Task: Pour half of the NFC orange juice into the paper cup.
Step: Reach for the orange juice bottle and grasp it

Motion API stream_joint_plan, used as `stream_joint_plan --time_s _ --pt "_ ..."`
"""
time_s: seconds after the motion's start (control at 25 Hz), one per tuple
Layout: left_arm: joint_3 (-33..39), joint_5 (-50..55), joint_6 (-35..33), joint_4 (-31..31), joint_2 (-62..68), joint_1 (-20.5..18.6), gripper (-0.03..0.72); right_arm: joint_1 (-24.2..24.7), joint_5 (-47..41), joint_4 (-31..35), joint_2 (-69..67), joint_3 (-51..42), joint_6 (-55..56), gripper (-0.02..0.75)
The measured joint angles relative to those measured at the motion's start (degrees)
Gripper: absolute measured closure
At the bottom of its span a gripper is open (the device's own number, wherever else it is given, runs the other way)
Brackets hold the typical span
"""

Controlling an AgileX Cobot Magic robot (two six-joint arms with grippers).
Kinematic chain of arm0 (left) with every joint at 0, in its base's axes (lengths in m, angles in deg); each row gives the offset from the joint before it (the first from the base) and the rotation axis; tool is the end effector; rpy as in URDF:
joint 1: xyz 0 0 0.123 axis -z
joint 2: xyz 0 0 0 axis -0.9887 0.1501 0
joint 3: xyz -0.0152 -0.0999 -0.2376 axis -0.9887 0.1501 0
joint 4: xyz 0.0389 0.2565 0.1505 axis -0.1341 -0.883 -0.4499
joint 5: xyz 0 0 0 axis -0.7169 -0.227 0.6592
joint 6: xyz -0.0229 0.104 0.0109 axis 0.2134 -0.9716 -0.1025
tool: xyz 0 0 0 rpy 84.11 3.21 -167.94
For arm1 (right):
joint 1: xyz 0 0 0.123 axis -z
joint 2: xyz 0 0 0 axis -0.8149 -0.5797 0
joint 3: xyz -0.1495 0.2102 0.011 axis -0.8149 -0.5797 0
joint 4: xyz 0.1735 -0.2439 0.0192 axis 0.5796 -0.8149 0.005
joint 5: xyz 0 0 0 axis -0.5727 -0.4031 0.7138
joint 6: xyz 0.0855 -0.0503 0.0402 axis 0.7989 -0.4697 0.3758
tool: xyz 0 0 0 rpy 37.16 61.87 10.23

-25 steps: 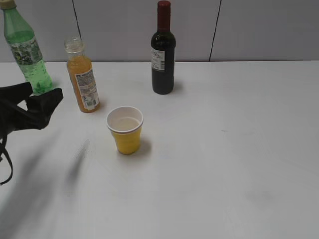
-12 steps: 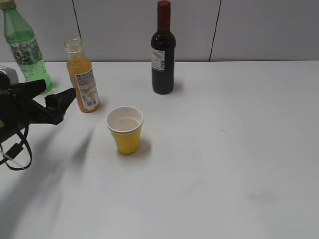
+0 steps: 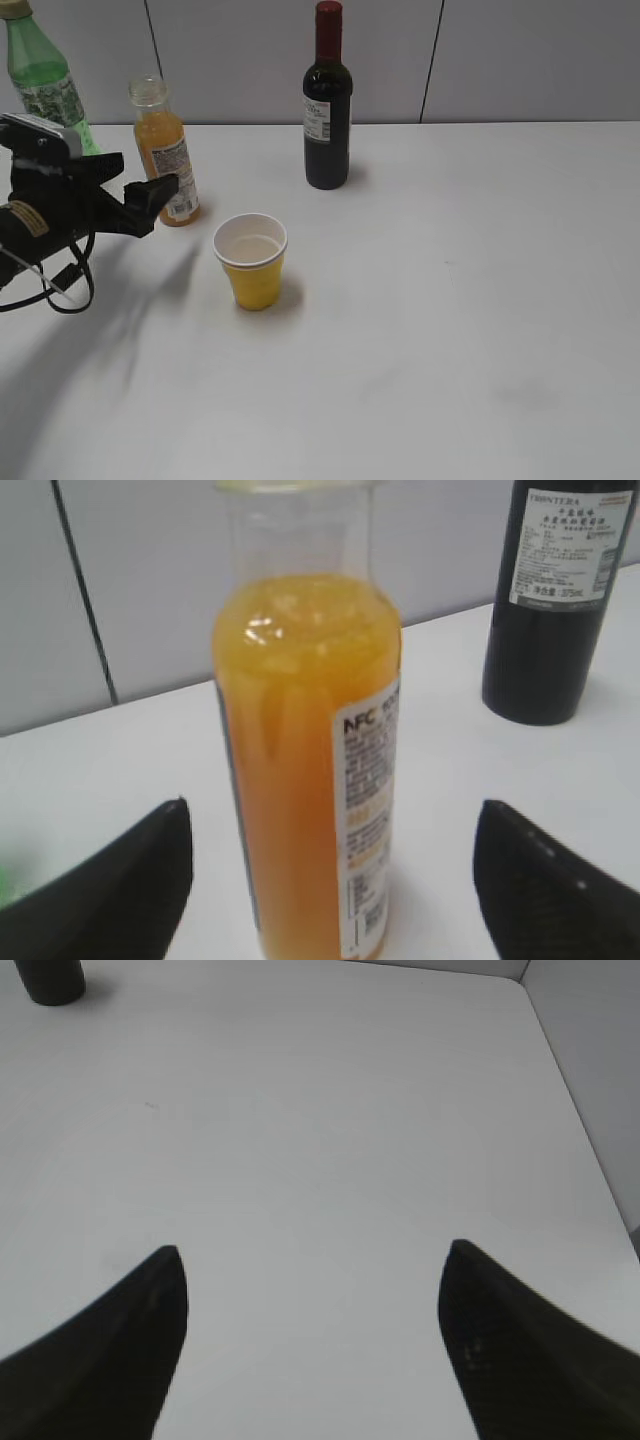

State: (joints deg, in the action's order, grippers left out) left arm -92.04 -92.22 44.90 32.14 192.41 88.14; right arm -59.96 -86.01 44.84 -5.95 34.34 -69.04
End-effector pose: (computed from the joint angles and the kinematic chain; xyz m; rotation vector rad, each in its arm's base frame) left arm 0.3476 -0.0668 0.0308 0.3898 1.7211 -0.2034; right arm 0.0952 0.0079 0.2741 -0.1090 2.0094 0.0368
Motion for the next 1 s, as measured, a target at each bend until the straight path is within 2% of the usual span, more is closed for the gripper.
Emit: stream_joint_plan --time_s 1.0 --pt "-17.3 3.1 3.0 0.1 12.1 1.8 0.013 0.0 0.0 0.0 0.0 0.0 0.0 0.145"
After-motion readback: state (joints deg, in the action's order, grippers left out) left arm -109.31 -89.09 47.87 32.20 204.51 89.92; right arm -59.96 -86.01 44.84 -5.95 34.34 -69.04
